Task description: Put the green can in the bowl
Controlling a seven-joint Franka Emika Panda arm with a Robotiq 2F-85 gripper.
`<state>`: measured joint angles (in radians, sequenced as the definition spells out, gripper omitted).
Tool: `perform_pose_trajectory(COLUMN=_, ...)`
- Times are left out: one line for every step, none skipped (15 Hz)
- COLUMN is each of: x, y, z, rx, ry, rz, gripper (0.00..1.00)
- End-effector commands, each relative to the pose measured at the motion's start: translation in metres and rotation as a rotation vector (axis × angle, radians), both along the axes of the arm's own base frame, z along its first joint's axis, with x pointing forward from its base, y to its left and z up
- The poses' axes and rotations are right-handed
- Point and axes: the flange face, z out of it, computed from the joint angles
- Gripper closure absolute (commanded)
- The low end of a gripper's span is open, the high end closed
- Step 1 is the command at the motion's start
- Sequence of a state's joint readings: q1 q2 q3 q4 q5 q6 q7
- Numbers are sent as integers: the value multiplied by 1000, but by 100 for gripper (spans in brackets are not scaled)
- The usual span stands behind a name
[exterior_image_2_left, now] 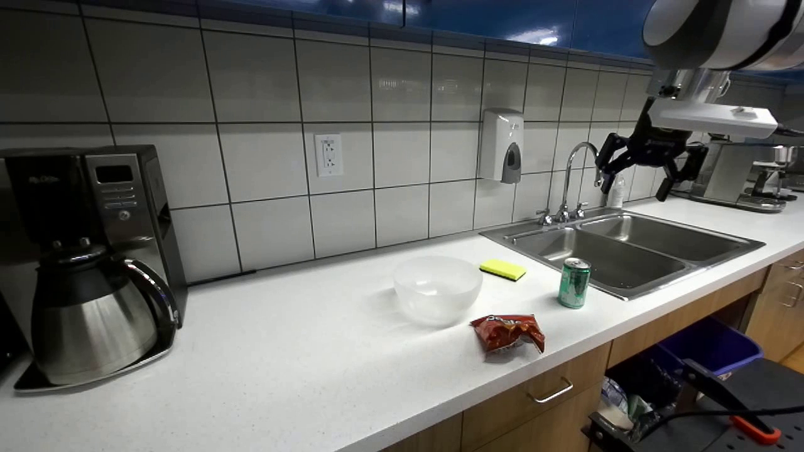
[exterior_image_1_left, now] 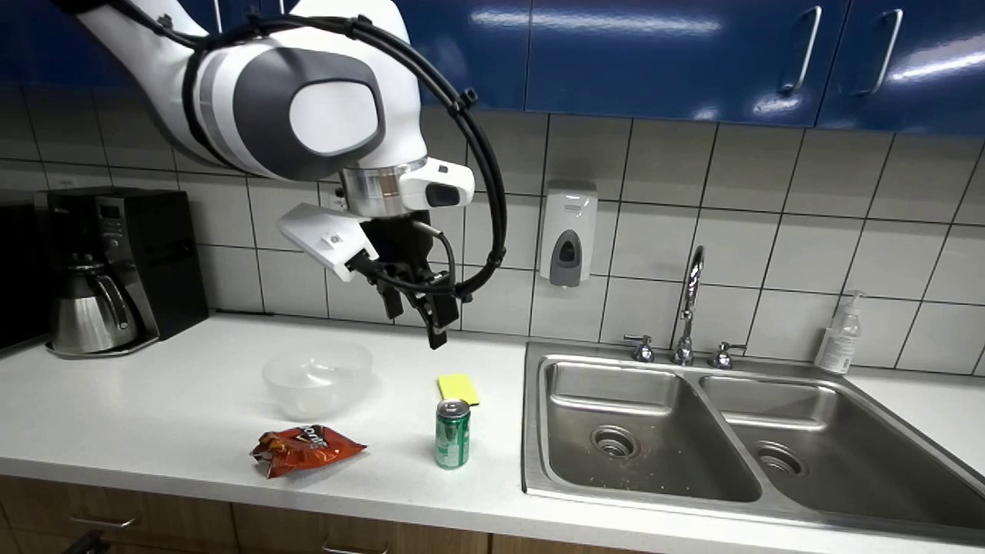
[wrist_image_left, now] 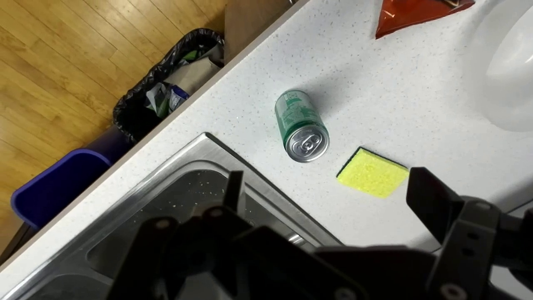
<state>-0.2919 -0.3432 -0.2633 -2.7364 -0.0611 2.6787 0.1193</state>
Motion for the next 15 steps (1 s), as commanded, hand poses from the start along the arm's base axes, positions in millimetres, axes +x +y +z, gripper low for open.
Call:
perform_pose_trajectory(x=19, y=-17, z=-15, rx=2, ry=21, rz=-51, gripper=0)
perform_pose_trajectory(x=23, y=-19, z=-19, rx=2, ry=27, rz=-61, gripper=0)
perform_pose_trajectory(x=28, y=-22, z=-23, rx=1, ry=34, rz=-70, gripper=0)
perform_pose_trajectory(x=32, y=-24, z=-27, rx=7, ry=42, rz=-79, gripper=0)
perform_pose_trajectory(x=33, y=-25, z=-29, rx=22, ry=52, rz=-84, gripper=0)
perform_pose_trajectory(x=21, y=-17, z=-26, rx=11, ry=45, rz=-53, gripper=0)
perform_pose_trajectory(x=23, y=-18, z=-29, rx=13, ry=52, rz=-56, gripper=0)
perform_pose_trajectory(x=23, y=-18, z=-31, rx=14, ry=56, rz=-56, gripper=0)
perform_pose_trajectory(x=23, y=-18, z=-31, rx=14, ry=56, rz=-56, gripper=0)
perform_pose_trajectory(x=23, y=-18, z=-30, rx=14, ry=55, rz=-55, gripper=0)
perform_pose_trajectory(x=23, y=-18, z=-30, rx=14, ry=54, rz=-55, gripper=0)
perform_pose_trajectory(x=23, y=-18, z=-30, rx=14, ry=54, rz=-55, gripper=0)
perform_pose_trajectory(x=23, y=-18, z=-30, rx=14, ry=54, rz=-55, gripper=0)
perform_pose_trajectory(x=23, y=-18, z=-30, rx=14, ry=54, rz=-55, gripper=0)
perform_pose_trajectory(x=25, y=-19, z=-32, rx=14, ry=64, rz=-71, gripper=0)
